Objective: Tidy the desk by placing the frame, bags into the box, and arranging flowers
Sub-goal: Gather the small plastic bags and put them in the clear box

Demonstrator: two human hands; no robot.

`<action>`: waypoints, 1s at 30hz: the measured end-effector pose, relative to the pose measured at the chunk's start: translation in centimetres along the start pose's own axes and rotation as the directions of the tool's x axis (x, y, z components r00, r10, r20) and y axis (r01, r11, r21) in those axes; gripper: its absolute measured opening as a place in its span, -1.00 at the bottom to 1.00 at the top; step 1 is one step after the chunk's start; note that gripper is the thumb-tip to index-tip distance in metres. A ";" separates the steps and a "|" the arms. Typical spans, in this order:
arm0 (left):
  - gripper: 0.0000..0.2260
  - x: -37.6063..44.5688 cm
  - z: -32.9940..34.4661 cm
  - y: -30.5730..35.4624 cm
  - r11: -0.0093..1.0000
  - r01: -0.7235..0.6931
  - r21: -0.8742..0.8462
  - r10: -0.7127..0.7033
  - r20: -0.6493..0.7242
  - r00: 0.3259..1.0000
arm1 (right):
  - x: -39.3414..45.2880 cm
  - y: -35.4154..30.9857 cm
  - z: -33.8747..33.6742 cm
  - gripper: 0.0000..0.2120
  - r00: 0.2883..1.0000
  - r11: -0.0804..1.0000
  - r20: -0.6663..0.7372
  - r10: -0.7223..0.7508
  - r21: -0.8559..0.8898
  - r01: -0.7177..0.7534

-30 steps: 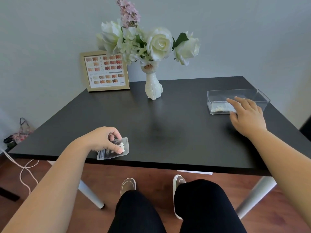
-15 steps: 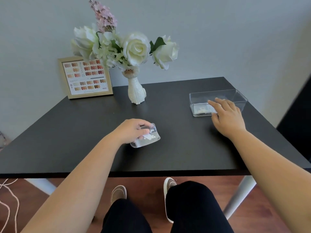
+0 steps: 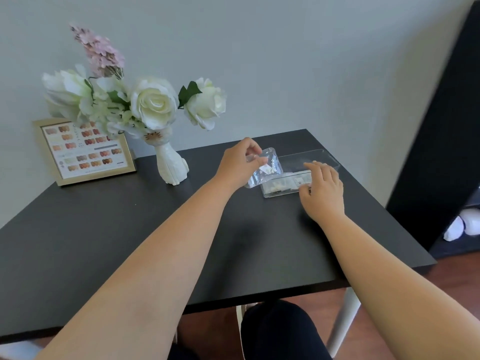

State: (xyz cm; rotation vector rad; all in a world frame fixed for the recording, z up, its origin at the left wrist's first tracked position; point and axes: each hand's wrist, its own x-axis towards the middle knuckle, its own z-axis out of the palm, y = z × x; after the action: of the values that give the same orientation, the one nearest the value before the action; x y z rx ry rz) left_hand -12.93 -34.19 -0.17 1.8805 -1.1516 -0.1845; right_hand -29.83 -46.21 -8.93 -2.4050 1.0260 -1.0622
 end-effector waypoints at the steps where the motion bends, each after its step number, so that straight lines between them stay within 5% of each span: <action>1: -0.86 0.6 0.8 0.3 1.000 -0.002 0.009 0.002 0.030 1.000 | 0.1 0.0 0.0 -0.50 1.000 1.000 -0.003 0.020 0.013 -0.020; 5: -0.88 2.4 3.4 1.2 0.997 -0.060 0.054 0.056 0.079 0.995 | 0.0 0.1 -0.1 -0.50 0.999 0.998 -0.030 0.041 0.038 -0.040; 11: -0.87 4.8 4.9 2.2 0.987 -0.112 0.113 0.119 -0.059 0.991 | 0.2 0.2 0.2 -0.42 0.997 0.996 -0.047 0.056 0.072 -0.052; 17: -0.86 5.2 7.9 1.6 0.989 -0.034 0.143 0.039 -0.033 0.999 | 0.6 0.6 0.1 -0.38 0.937 0.948 -0.168 0.306 0.143 -0.284; 23: -0.74 5.2 9.2 1.6 0.970 -0.026 0.240 -0.002 0.115 0.993 | 0.8 1.2 0.3 -0.44 0.932 0.932 -0.094 0.350 0.135 -0.336; 30: -0.73 3.9 7.1 -1.2 0.888 -0.110 0.446 0.064 0.116 0.991 | 0.9 1.3 0.6 -0.45 0.942 0.943 -0.042 0.333 0.049 -0.331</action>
State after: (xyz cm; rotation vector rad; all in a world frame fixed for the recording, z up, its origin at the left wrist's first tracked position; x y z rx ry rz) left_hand -13.74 -41.34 -4.04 2.2370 -1.4373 0.0511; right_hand -29.61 -47.79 -9.58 -2.0828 1.3540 -1.0120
